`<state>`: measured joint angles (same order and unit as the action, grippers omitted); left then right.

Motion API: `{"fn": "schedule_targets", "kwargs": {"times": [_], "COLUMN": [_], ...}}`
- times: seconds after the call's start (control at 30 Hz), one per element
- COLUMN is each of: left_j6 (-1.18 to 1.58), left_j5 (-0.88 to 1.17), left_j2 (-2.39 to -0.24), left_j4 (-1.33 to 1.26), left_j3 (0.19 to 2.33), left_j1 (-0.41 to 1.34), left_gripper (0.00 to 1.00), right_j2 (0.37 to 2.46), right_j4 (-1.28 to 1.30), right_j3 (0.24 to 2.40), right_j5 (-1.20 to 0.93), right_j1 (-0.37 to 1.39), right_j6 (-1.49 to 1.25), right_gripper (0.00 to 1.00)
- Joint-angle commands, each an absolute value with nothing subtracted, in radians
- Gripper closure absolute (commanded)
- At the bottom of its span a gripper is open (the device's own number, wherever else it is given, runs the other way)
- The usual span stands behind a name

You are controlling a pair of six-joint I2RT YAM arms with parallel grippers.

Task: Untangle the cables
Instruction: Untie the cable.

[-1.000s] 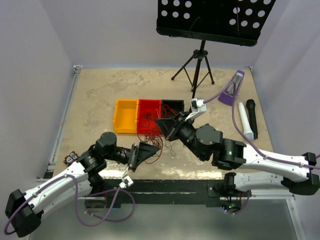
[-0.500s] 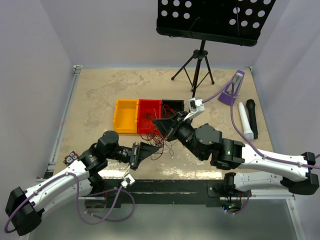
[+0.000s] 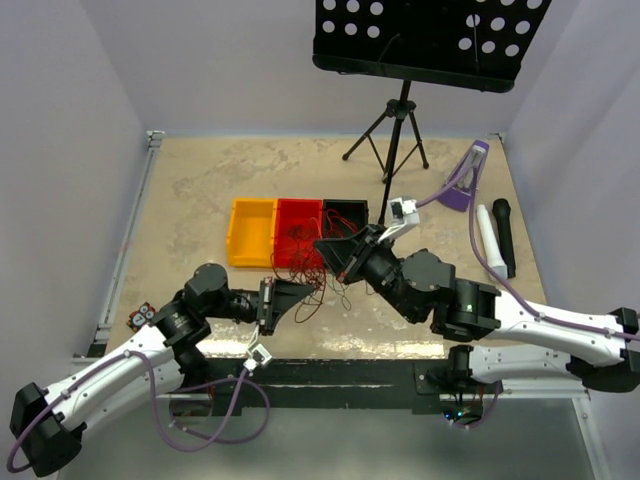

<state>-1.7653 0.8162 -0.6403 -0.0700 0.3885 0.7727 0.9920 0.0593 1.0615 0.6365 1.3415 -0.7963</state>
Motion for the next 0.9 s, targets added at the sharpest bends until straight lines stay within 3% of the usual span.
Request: {"fn": "schedule_targets", "kwargs": {"times": [0.0, 0.47, 0.87], "left_j6": [-1.634, -1.637, -1.732], "left_j5": [0.808, 0.741, 0.513], "left_j2": [-0.600, -0.563, -0.744], "left_j4": [-0.011, 0.541, 0.864], "left_j3": [0.428, 0.471, 0.453], "left_j1": [0.775, 0.775, 0.775], "left_gripper": [1.00, 1.00, 1.00], "right_j2": [0.917, 0.687, 0.624], "right_j4": [0.119, 0.534, 0.804], "right_j3": [1.063, 1.169, 1.383], "right_j5": [0.712, 1.074, 1.258], "right_j1": [1.344, 1.344, 1.344], "right_j6": [-0.810, -0.864, -0.894], "right_gripper": [1.00, 1.00, 1.00]}}
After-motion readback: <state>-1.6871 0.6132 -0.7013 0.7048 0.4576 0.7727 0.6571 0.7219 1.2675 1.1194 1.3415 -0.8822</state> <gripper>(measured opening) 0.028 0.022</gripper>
